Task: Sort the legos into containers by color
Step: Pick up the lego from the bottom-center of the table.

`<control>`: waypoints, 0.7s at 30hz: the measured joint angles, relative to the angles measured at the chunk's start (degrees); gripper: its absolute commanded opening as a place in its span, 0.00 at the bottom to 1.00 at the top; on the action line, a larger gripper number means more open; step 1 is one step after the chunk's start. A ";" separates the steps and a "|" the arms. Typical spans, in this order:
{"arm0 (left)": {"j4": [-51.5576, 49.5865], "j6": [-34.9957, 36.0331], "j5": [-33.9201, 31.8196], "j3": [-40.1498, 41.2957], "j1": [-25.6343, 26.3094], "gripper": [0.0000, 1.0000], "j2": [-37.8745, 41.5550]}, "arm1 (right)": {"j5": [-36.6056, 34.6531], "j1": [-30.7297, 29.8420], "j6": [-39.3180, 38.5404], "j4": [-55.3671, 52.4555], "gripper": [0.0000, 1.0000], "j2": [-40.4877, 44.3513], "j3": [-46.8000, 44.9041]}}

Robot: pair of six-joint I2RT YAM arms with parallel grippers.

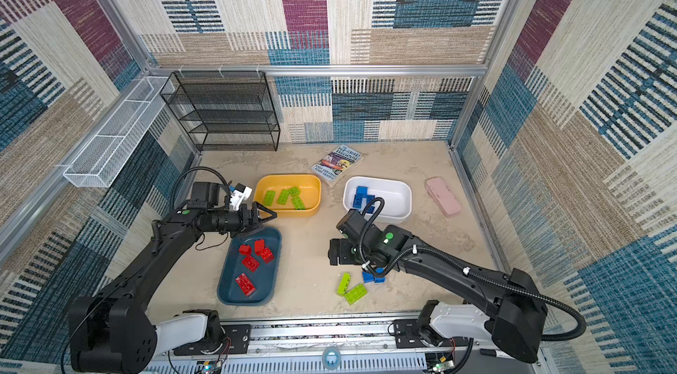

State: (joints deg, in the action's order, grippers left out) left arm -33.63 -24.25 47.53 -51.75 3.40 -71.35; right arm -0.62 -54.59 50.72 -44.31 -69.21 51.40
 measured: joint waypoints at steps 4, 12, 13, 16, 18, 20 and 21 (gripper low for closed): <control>-0.04 0.02 0.66 -0.11 0.00 0.94 0.00 | -1.05 -3.93 8.57 -0.92 0.84 -2.45 -1.88; -0.07 0.07 0.79 -0.09 0.04 0.94 0.74 | 0.44 -4.96 12.90 4.57 0.65 -9.60 -6.05; -0.07 0.09 0.79 -0.07 0.04 0.94 0.79 | 0.61 -4.98 12.94 5.60 0.64 -10.40 -6.05; -0.07 0.24 0.81 -0.04 0.04 0.94 0.90 | 1.14 -5.14 12.92 8.02 0.61 -12.83 -6.03; -0.07 0.26 0.81 0.00 0.04 0.94 1.09 | 1.88 -5.35 13.03 8.87 0.58 -13.49 -6.54; -0.09 0.35 0.81 0.02 0.04 0.94 1.22 | 2.27 -5.46 13.05 9.18 0.56 -13.57 -7.04; -0.09 0.44 0.81 0.02 0.04 0.94 1.22 | 2.67 -5.53 13.03 9.31 0.55 -13.66 -7.13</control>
State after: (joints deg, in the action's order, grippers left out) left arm -33.71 -23.81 48.34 -51.72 3.44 -70.13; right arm 2.04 -60.12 63.75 -35.00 -82.87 44.27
